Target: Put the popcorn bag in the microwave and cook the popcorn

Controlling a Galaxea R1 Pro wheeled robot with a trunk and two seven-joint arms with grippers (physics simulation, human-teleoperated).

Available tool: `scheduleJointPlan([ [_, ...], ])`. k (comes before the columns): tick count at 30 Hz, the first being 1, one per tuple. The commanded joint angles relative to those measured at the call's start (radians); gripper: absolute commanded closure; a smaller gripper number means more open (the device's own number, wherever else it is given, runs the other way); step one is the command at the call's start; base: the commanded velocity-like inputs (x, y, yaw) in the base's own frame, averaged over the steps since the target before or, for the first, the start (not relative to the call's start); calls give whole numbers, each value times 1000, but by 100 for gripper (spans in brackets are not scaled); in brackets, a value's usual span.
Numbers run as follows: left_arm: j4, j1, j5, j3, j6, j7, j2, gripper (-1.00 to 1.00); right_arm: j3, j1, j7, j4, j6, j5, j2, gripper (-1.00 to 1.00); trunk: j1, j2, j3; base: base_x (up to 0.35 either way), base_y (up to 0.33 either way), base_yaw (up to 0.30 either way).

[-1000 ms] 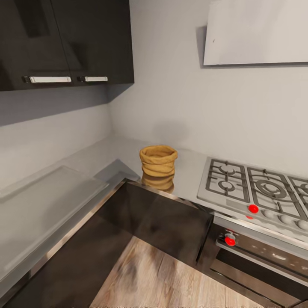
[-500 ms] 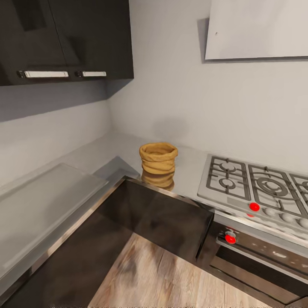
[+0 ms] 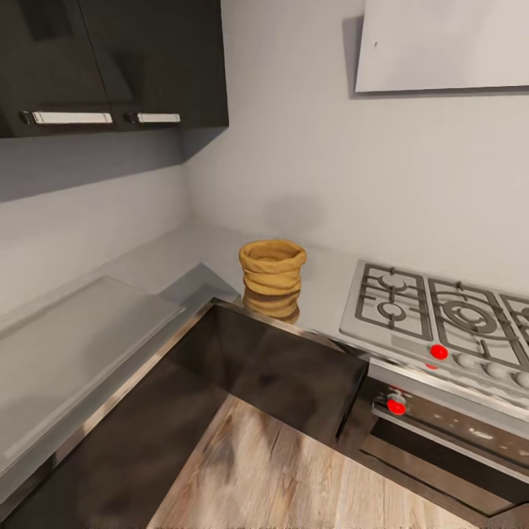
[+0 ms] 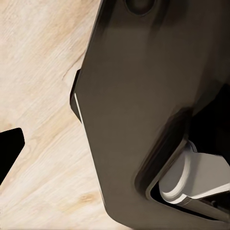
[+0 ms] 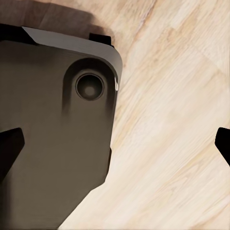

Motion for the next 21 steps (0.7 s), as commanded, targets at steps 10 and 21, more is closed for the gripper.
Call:
scheduleJointPlan([
  [10, -1, 0, 10, 0, -2, 3, 2, -100, -8, -1, -6, 3, -6, 10, 1, -100, 0, -1, -17, 0, 0, 0],
  [21, -1, 0, 11, 1, -2, 3, 2, -100, -7, -1, -7, 3, -19, 19, 0, -100, 0, -1, -24, 0, 0, 0],
])
